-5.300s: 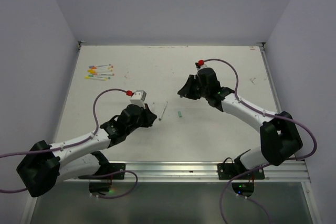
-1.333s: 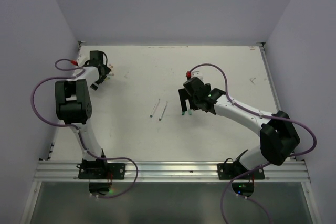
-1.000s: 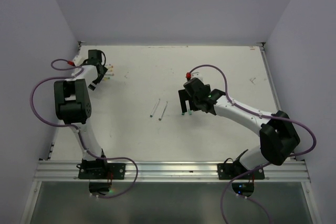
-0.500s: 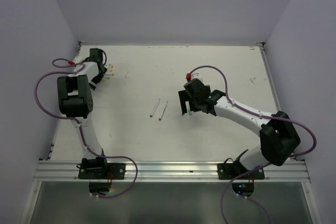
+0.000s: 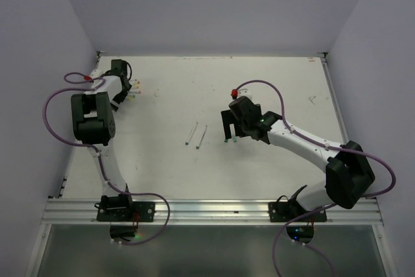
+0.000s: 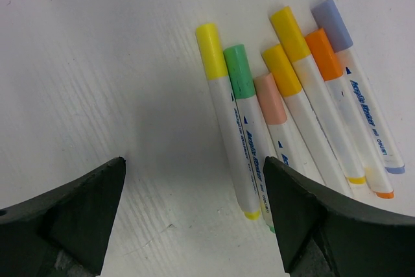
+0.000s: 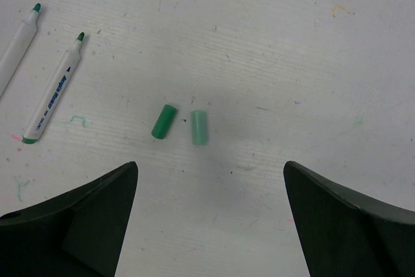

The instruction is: Open the pen caps

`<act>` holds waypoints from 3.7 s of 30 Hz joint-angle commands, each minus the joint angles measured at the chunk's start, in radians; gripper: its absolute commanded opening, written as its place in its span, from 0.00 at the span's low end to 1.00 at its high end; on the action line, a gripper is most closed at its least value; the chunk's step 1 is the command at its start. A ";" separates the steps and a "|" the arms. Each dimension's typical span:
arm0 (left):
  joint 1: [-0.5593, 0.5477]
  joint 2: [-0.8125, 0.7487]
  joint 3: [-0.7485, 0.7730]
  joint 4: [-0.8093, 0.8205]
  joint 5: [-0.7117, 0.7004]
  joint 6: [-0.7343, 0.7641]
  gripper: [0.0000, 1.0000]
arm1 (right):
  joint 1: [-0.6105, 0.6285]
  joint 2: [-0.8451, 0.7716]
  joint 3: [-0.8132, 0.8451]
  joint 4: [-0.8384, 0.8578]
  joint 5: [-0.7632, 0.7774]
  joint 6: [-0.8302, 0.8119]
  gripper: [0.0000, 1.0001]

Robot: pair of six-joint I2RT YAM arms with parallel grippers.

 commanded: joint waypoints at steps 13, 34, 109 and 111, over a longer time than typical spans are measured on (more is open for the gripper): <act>0.007 -0.002 -0.091 -0.033 -0.042 -0.042 0.89 | 0.002 -0.047 -0.019 0.025 0.027 -0.005 0.99; 0.007 -0.117 -0.258 0.134 0.007 0.002 0.87 | 0.004 -0.073 -0.032 0.026 0.029 -0.003 0.99; 0.005 -0.284 -0.342 -0.062 0.147 0.123 0.00 | 0.002 -0.231 -0.063 -0.023 -0.051 -0.006 0.99; -0.028 -0.428 -0.448 0.046 0.199 0.160 0.00 | 0.002 -0.236 -0.068 -0.005 -0.116 -0.003 0.99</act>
